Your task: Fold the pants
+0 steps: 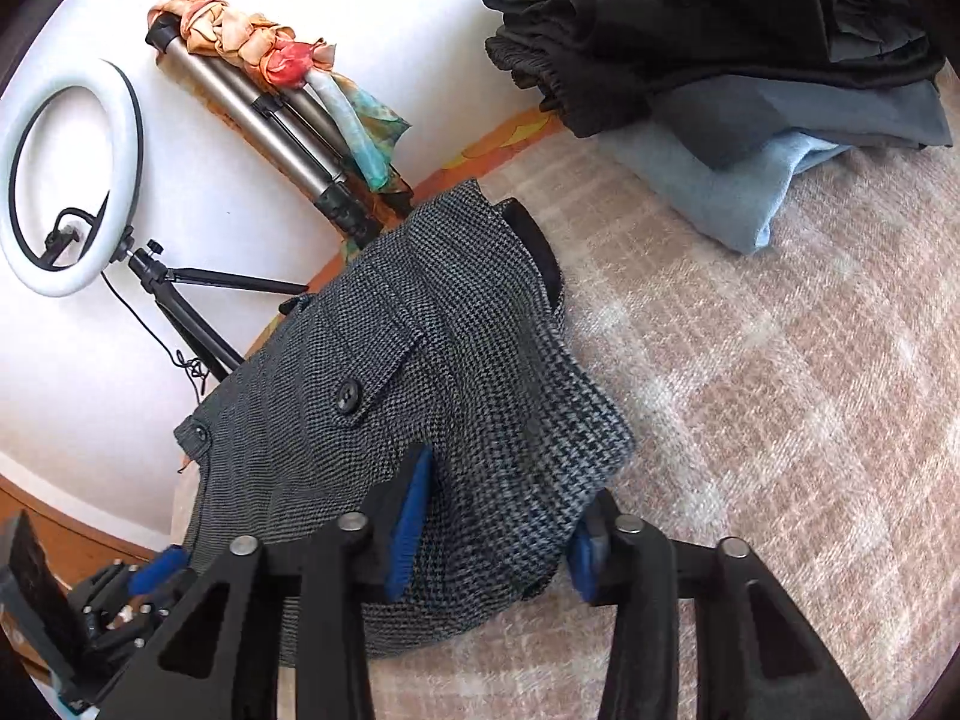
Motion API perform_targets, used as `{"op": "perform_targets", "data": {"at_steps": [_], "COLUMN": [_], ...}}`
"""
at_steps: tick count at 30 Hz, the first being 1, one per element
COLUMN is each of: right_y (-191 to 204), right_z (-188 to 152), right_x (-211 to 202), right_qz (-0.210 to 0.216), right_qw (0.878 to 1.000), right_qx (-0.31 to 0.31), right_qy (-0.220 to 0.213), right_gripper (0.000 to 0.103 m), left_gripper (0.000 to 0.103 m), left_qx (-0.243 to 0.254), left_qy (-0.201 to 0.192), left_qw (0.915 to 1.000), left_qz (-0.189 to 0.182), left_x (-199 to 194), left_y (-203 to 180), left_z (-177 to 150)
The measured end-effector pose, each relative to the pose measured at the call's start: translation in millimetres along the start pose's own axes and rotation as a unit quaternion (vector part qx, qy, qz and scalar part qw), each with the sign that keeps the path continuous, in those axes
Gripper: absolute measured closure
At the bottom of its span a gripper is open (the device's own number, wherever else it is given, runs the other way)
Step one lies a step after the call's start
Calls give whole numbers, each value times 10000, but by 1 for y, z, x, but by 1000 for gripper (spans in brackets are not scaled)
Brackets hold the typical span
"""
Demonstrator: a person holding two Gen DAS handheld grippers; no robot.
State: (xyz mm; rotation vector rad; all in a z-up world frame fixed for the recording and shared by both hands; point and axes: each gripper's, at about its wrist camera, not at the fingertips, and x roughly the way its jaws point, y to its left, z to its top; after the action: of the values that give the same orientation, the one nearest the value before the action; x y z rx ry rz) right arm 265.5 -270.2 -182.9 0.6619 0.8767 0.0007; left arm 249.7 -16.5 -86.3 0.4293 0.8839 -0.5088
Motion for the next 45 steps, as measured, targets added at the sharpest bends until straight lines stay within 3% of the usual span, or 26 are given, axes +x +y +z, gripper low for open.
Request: {"op": "perform_targets", "data": {"at_steps": [4,7,11,15,20,22,24,25,26,29,31,34,39,40,43,45], "right_y": [14,28,21,6,4,2,1,-1,-4,-10,-10,-7,-8,-11,-10,-1], "right_z": [8,14,12,6,8,7,7,7,8,8,7,6,7,8,9,7], "right_x": [-22,-47,-27,-16,-14,-16,-16,-15,-14,-12,-11,-12,-12,-10,-7,-5], "right_qz": [52,-295,-484,-333,-344,-313,-342,-321,-288,-260,-267,-297,-220,-210,-107,-190], "right_qw": [9987,9913,9928,9963,9970,9972,9968,9972,9978,9984,9984,9980,9988,9992,9997,9989], "right_qx": [-413,-981,-1028,-779,-688,-674,-722,-676,-597,-499,-503,-550,-425,-334,-234,-432], "right_qy": [-302,-829,-376,-135,-53,-69,-37,-16,9,40,47,42,87,97,39,43], "right_gripper": [89,91,91,84,75,68,68,66,65,61,60,59,58,52,43,43], "left_gripper": [79,79,78,78,78,78,78,78,78,78,69,65,65,65,65,65], "left_qx": [-274,-705,-500,-600,-265,-451,-663,-683,-582,-22,89,-251,-572,-636,-339,-57], "left_qy": [149,324,638,347,4,92,309,391,468,659,451,441,137,41,-92,-1], "left_qw": [9991,9966,9960,9971,9995,9989,9960,9955,9964,9963,9956,9942,9972,9977,9992,9996], "left_qz": [293,284,366,312,160,-60,-521,-530,-395,556,814,947,462,221,-167,-278], "left_x": [-9,4,25,9,7,21,38,46,54,83,88,89,44,31,10,11], "left_y": [36,56,55,50,35,44,50,48,46,42,45,59,64,60,29,5], "left_z": [-26,-44,-61,-43,1,17,23,22,20,14,12,15,9,4,-9,-15]}}
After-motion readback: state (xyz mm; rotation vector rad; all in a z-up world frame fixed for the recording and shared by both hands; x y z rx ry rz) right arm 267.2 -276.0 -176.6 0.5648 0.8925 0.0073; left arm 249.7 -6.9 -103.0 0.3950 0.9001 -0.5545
